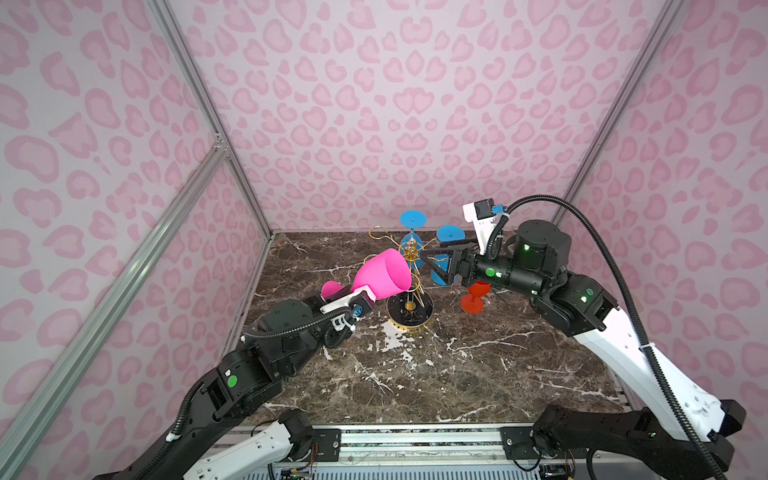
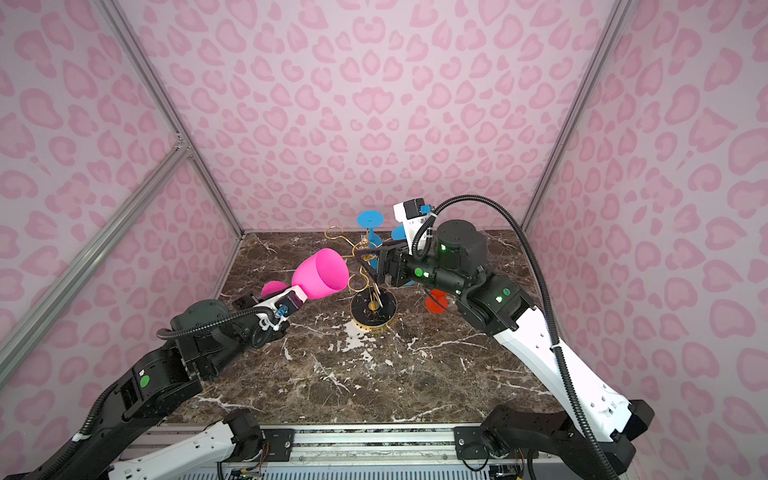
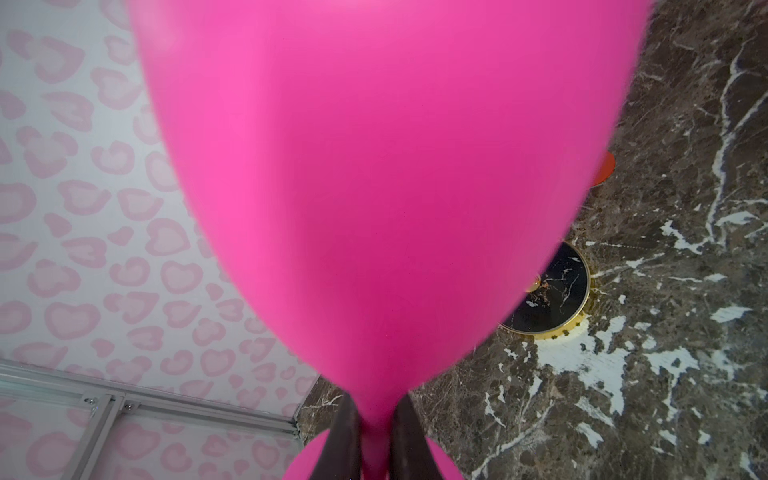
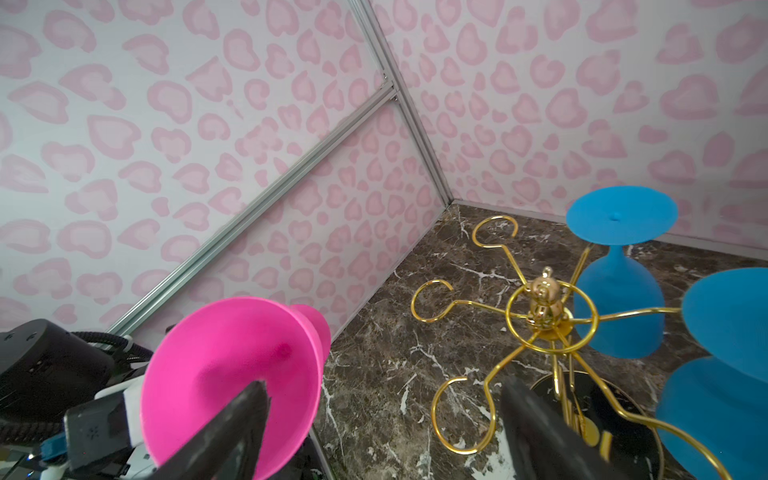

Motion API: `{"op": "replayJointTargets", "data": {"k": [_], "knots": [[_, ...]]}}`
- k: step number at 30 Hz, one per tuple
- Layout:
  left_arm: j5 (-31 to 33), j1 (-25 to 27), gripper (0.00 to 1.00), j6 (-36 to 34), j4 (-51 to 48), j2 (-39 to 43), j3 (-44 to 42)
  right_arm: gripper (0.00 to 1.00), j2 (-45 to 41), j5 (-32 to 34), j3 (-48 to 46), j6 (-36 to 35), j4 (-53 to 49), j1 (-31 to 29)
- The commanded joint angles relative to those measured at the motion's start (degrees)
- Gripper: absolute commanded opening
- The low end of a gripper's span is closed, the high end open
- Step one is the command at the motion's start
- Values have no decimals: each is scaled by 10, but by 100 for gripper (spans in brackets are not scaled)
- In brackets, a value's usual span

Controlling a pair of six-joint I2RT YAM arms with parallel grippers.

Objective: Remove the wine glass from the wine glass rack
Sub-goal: 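Move the right gripper to grip the magenta glass's rim while the left holds the stem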

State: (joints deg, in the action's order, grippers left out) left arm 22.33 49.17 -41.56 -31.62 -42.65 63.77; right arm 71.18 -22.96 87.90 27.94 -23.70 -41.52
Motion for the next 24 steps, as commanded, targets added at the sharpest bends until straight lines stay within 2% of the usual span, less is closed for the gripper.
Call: {"op": "replayJointTargets", "data": {"k": [1,7,24], "knots": [[19,4,3,-52,20,-4,-1,81,11,-55,0,25,7,0],[23,6,3,-69,19,-11,4,68,15,-87,-15,35,12,-1],[15,10,3,-79,16,-20,9,33,37,-115,-34,35,13,-19]]}}
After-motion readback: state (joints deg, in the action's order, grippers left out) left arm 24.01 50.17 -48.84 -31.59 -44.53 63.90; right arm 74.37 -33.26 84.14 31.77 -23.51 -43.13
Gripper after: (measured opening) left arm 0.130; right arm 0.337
